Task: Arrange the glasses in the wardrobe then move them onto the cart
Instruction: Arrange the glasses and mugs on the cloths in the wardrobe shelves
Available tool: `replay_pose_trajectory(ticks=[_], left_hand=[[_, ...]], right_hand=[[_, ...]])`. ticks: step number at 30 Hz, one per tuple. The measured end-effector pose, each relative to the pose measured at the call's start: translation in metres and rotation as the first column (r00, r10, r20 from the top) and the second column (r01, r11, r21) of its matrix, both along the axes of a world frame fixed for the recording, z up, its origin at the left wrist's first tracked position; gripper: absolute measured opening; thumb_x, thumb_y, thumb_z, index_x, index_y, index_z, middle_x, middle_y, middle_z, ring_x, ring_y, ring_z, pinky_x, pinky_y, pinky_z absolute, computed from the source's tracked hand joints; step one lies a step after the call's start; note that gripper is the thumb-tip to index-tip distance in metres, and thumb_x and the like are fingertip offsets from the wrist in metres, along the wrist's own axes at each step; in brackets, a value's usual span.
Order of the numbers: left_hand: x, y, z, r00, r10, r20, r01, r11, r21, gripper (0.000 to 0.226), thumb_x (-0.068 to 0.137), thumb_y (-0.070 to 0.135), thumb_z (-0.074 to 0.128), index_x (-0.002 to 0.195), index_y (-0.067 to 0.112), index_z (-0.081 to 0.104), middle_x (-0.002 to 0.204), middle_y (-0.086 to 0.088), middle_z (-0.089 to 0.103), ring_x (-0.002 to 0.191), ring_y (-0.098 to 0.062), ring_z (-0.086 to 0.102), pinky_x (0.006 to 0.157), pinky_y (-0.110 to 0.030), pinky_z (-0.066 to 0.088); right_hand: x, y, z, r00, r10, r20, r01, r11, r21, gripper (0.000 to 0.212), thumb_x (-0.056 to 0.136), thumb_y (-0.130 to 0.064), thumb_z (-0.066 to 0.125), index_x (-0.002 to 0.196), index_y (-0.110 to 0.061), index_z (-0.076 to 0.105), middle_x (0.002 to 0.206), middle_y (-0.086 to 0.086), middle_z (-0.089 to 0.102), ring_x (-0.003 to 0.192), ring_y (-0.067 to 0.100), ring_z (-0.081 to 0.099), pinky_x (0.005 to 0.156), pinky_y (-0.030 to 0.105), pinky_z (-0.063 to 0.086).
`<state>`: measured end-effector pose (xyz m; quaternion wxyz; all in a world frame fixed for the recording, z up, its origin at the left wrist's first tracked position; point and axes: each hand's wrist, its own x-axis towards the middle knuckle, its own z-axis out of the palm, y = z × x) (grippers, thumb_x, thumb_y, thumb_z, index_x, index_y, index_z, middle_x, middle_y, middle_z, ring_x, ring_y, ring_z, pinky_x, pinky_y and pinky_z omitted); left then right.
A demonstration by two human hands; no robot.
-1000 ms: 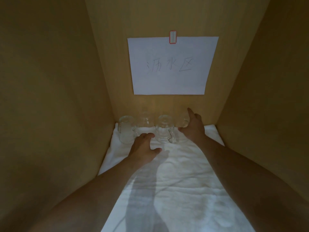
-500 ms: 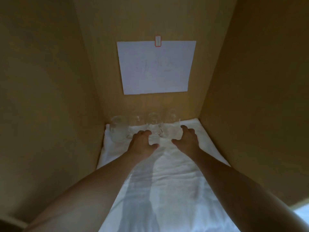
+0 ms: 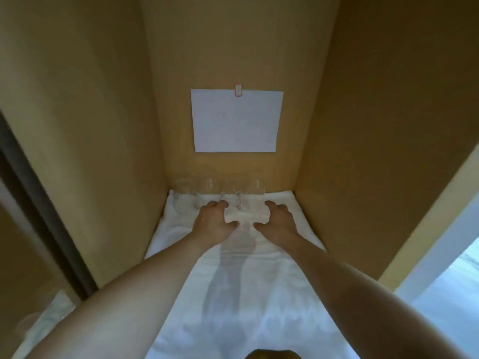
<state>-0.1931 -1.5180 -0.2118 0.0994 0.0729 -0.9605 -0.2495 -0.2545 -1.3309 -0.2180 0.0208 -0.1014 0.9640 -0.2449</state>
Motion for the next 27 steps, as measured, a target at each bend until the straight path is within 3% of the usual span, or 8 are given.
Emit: replay_pose_trajectory(ticks=[11, 23, 27], left_hand=[[0.141, 0.057, -0.001, 0.99, 0.134, 0.051, -0.129, 0.988, -0.087, 0.07, 0.091, 0.05, 0.067, 0.148, 0.019, 0.043, 0.149, -0.006, 0.044, 0.138, -0.029, 0.039, 0.109, -0.042, 0.042], [0.261, 0.017, 0.012, 0.945, 0.328, 0.024, -0.326, 0.944, -0.043, 0.07, 0.089, 0.052, 0.069, 0.146, 0.02, 0.045, 0.144, -0.006, 0.048, 0.131, -0.028, 0.045, 0.102, -0.039, 0.046], [0.293, -0.01, 0.015, 0.938, 0.344, 0.032, -0.341, 0.936, -0.083, 0.061, 0.09, 0.051, 0.068, 0.138, 0.017, 0.051, 0.139, -0.007, 0.052, 0.126, -0.028, 0.049, 0.097, -0.038, 0.046]], right_hand=[[0.101, 0.04, -0.001, 0.987, 0.161, -0.009, -0.161, 0.987, -0.023, 0.081, 0.086, -0.047, 0.072, 0.154, -0.026, 0.034, 0.142, 0.011, 0.043, 0.129, 0.033, 0.049, 0.102, 0.041, 0.049], [0.196, -0.011, 0.001, 0.937, 0.346, -0.047, -0.346, 0.938, 0.009, 0.08, 0.088, -0.044, 0.072, 0.155, -0.026, 0.032, 0.144, 0.009, 0.042, 0.131, 0.032, 0.043, 0.101, 0.042, 0.049], [0.226, -0.044, 0.005, 0.926, 0.37, -0.078, -0.371, 0.929, 0.008, 0.079, 0.088, -0.044, 0.071, 0.155, -0.026, 0.032, 0.146, 0.01, 0.041, 0.132, 0.032, 0.043, 0.104, 0.041, 0.046]])
